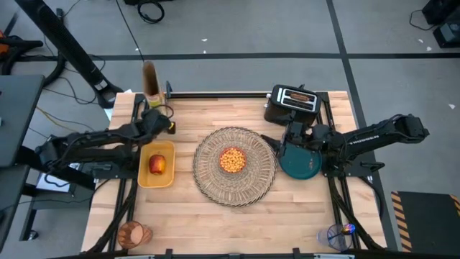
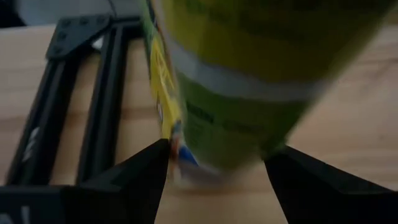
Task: Arrange a breakfast setting
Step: Pour the cereal from the yellow cereal box into the red bowl on the brown table mat, then put the red apple to the top of the red bowl on the brown table mat
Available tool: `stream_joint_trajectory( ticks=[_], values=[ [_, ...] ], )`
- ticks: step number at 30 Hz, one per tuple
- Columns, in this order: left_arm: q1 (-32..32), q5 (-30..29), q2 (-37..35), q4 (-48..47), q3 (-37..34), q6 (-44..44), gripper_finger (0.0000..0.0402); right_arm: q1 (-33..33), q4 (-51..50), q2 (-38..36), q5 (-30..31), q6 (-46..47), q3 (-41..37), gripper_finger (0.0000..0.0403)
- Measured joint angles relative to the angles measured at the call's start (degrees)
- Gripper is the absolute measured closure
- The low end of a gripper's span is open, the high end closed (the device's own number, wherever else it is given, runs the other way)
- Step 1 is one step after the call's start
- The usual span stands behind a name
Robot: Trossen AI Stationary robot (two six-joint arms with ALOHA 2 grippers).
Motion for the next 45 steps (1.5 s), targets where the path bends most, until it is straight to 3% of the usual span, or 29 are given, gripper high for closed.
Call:
stream_joint_trajectory(
  ticks=[10, 17, 22, 27, 34, 38, 45],
  values=[
    [-2.41, 7.81, -0.1, -22.69, 12.66, -6.18, 0.0132, -0.54, -1.16, 0.0, -0.04, 0.05, 0.0, 0.0025],
    [-8.68, 13.94, -0.09, -37.08, 19.09, -11.11, 0.0132, -0.53, -3.42, -0.02, -0.37, 0.06, 0.01, 0.0025],
    [-16.72, 18.6, -0.09, -44.15, 22.92, -17.32, 0.0132, -0.52, -5.59, -0.02, -0.5, -0.08, 0.02, 0.0025],
    [-27.12, 23.17, -0.09, -44.04, 24.1, -23.82, 0.0132, -0.52, -7.89, -0.02, -0.5, 0.31, 0.02, 0.0025],
    [-45.29, 34.67, -0.09, -43.0, 24.1, -41.88, 0.0132, -0.52, -9.5, -0.02, -0.52, 0.47, 0.02, 0.0025],
    [-53.59, 33.59, -0.09, -43.11, 24.1, -51.51, 0.0132, -0.52, -9.5, -0.02, -0.52, 0.42, 0.02, 0.0025],
    [-57.6, 23.7, -0.09, -46.29, 24.04, -52.38, 0.0132, -0.5, -9.45, -0.02, -0.5, 1.17, 0.02, 0.0025]
  ],
)
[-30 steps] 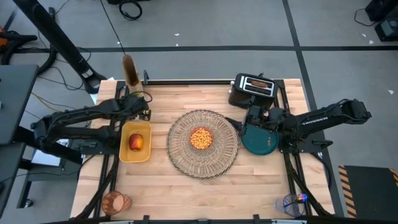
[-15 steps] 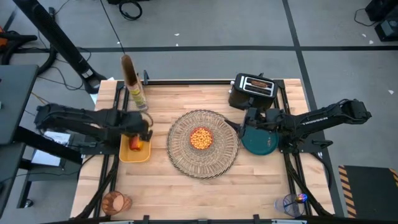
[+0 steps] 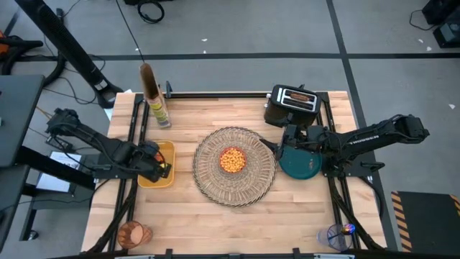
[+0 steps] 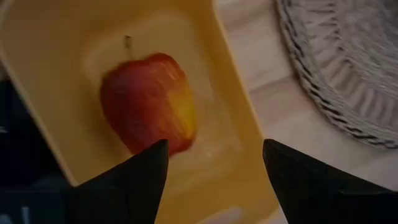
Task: Arrange a breakfast setting
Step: Put the red apple to the top of the red bowl on the brown table mat
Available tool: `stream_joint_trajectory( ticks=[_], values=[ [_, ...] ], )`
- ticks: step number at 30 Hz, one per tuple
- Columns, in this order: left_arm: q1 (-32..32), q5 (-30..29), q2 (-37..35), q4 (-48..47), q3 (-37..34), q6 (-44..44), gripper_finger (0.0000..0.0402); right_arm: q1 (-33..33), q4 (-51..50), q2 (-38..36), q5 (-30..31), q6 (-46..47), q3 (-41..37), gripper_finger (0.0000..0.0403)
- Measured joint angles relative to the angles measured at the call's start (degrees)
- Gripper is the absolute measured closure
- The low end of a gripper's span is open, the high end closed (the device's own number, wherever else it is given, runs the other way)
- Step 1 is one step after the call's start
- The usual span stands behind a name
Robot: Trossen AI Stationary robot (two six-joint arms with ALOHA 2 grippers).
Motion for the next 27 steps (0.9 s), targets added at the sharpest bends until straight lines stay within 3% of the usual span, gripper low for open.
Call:
stream_joint_trajectory(
  ticks=[8, 15, 27],
  values=[
    [3.65, 4.4, 0.0, -0.8, -1.36, 0.52, 0.0104, 0.0, -0.07, 0.0, -0.22, 0.98, 0.0, 0.0025],
    [10.05, 5.24, -0.02, -2.75, -1.36, 0.57, 0.0072, 0.0, -3.18, 0.0, -4.08, 1.15, 0.0, 0.0025],
    [20.84, 8.23, 0.65, -5.1, -1.36, 2.49, 0.0067, 1.81, -6.3, 0.0, -4.7, 2.43, 0.0, 0.0025]
  ],
)
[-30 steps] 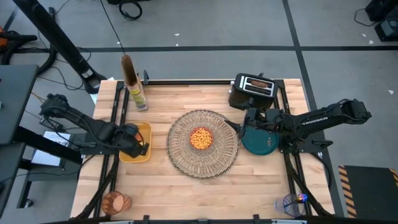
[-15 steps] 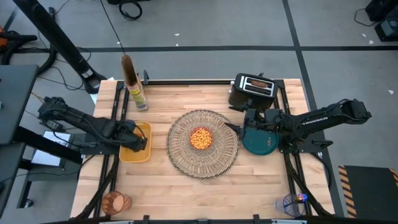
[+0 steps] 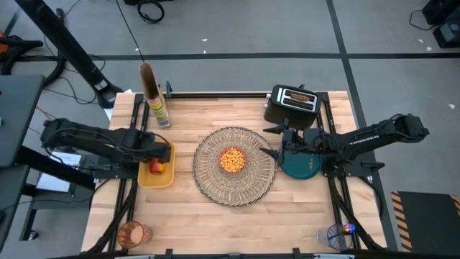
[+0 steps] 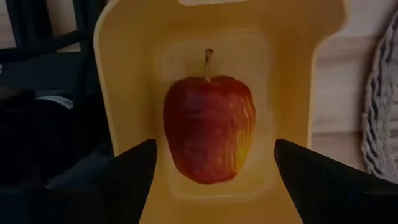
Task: Arrange a breakfast setting
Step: Put the red apple to the top of the red bowl on the brown table mat
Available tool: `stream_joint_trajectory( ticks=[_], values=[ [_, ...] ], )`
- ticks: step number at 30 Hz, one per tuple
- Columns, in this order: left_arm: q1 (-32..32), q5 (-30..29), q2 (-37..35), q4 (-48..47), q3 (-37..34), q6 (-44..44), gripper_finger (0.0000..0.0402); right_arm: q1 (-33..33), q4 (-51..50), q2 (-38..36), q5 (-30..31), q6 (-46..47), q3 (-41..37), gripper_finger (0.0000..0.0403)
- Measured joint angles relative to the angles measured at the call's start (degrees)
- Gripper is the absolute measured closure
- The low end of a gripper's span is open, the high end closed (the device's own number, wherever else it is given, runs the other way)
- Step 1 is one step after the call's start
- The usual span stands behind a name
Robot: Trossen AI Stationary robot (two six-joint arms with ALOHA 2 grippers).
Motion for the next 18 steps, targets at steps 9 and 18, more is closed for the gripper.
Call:
stream_joint_trajectory(
  ticks=[9, 18],
  values=[
    [1.09, 2.19, 8.45, 1.99, 0.0, 1.85, 0.0067, 1.53, -0.11, 0.0, -0.02, -0.6, 0.0, 0.0025],
    [1.09, 5.92, 13.32, 6.37, -0.01, 3.41, 0.0067, 1.51, -0.48, 0.0, -2.05, -1.37, 0.0, 0.0025]
  ],
)
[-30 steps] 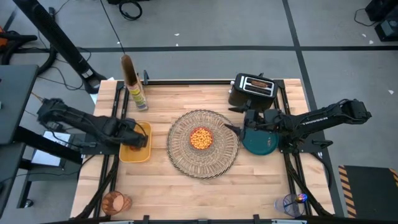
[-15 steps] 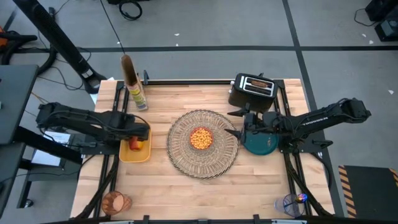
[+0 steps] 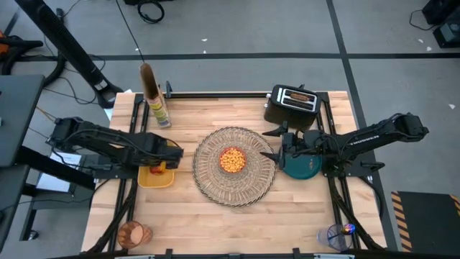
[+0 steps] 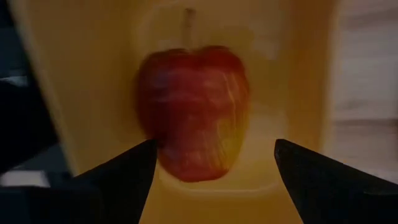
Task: Arrange a breakfast setting
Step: Put the red apple to the top of the red bowl on the brown table mat
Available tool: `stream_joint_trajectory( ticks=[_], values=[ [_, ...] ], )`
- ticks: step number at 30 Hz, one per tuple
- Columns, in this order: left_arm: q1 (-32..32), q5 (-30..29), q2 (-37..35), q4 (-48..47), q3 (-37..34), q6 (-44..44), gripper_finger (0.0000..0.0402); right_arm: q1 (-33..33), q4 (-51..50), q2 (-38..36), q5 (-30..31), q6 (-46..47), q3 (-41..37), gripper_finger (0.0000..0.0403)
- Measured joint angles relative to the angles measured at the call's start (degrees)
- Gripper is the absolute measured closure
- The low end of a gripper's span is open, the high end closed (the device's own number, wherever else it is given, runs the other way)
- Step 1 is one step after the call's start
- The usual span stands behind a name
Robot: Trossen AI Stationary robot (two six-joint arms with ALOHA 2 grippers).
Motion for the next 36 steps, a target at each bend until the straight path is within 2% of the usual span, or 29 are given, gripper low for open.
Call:
stream_joint_trajectory(
  ticks=[7, 18, 22, 31, 36],
  values=[
    [0.0, -1.21, 0.01, 7.13, 0.13, 3.06, 0.0067, -0.02, 0.09, 0.0, -0.35, -1.04, 0.0, 0.0025],
    [-0.84, -1.25, -1.35, 1.38, 0.44, 1.79, 0.0067, -0.02, 0.31, 0.0, -0.39, -1.19, 0.0, 0.0025],
    [-0.32, -1.23, -1.34, 3.55, 0.34, 3.0, 0.0067, -0.02, 0.16, 0.0, -0.49, -0.77, 0.0, 0.0025],
    [4.89, -0.37, -1.3, 13.07, -7.49, 6.68, 0.0067, -0.02, -0.37, 0.01, -1.97, -0.21, 0.0, 0.0025],
    [7.36, -0.37, -1.3, 17.56, -9.26, 9.72, 0.0067, -0.02, -0.48, 0.0, -2.01, -0.25, 0.0, 0.0025]
  ],
)
